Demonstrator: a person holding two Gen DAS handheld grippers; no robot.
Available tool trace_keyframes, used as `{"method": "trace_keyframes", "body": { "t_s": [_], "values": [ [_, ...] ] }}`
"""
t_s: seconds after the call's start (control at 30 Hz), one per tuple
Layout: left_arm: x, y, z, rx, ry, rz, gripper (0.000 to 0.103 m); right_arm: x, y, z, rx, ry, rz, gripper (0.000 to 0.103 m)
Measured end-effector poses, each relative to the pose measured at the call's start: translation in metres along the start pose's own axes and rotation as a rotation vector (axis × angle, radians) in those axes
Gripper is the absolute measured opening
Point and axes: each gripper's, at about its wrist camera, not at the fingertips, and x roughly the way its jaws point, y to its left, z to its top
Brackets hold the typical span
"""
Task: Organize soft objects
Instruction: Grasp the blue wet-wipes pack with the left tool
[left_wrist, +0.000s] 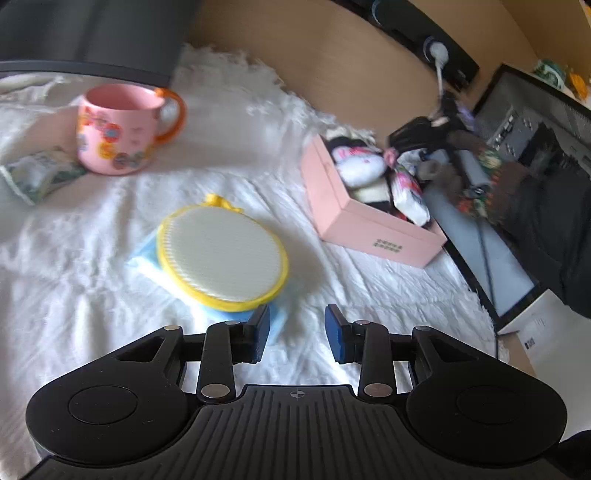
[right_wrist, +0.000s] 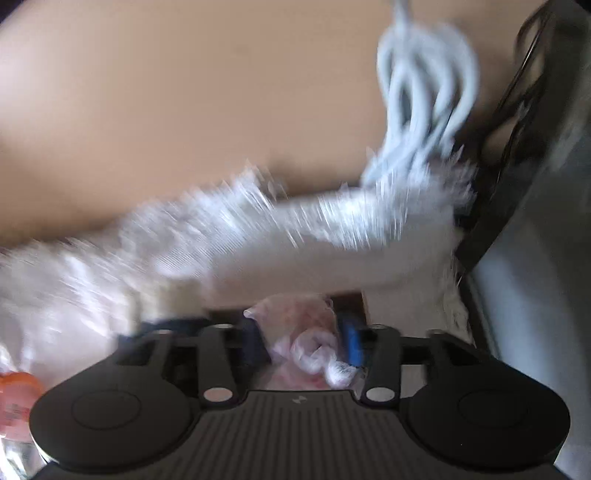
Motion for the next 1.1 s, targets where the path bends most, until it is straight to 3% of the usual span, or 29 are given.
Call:
{"method": "trace_keyframes", "body": {
  "t_s": [0.03,0.17,0.27,0.43,0.5,0.63,0.8,0.87,0.93,0.97,1.03,1.1],
  "values": [
    [-0.003,0.004,-0.001,-0.003,-0.004,0.008,0.036,-0.015,0.001,-0.002,-0.009,-0.042,0.007,0.065],
    [-0.012,0.023,-0.002,-0.037,-0.006,0.071,0.036,-0.067,0.019,-0.02,-0.108,-0.181,-0.004,0.07],
    [-0.018,0.038,0.002,-0.081,-0.017,0.162,0.036,-0.097,0.039,-0.053,-0.227,-0.244,0.046,0.081],
    [-0.035,0.063,0.011,-0.192,-0.042,0.251,0.036,-0.112,0.092,-0.153,-0.431,-0.382,0.092,0.084],
    [-0.039,0.069,0.013,-0.209,-0.039,0.252,0.036,-0.106,0.12,-0.196,-0.527,-0.384,0.126,0.084],
    [-0.043,0.072,0.011,-0.172,-0.011,0.277,0.036,-0.091,0.175,-0.267,-0.799,-0.248,0.282,0.084],
    [-0.047,0.073,0.002,-0.151,0.031,0.302,0.036,-0.079,0.214,-0.328,-1.074,-0.274,0.289,0.084],
    [-0.049,0.074,-0.001,-0.134,0.046,0.306,0.036,-0.07,0.222,-0.34,-1.12,-0.289,0.222,0.083],
    [-0.051,0.075,-0.001,-0.125,0.055,0.306,0.036,-0.065,0.219,-0.333,-1.078,-0.274,0.2,0.063],
    [-0.051,0.076,-0.001,-0.122,0.058,0.299,0.036,-0.068,0.213,-0.327,-1.042,-0.251,0.223,0.06],
    [-0.048,0.076,0.001,-0.124,0.064,0.285,0.036,-0.078,0.196,-0.317,-0.985,-0.245,0.252,0.044],
    [-0.039,0.076,0.002,-0.132,0.077,0.268,0.036,-0.092,0.174,-0.32,-0.991,-0.274,0.218,0.032]
  ]
}}
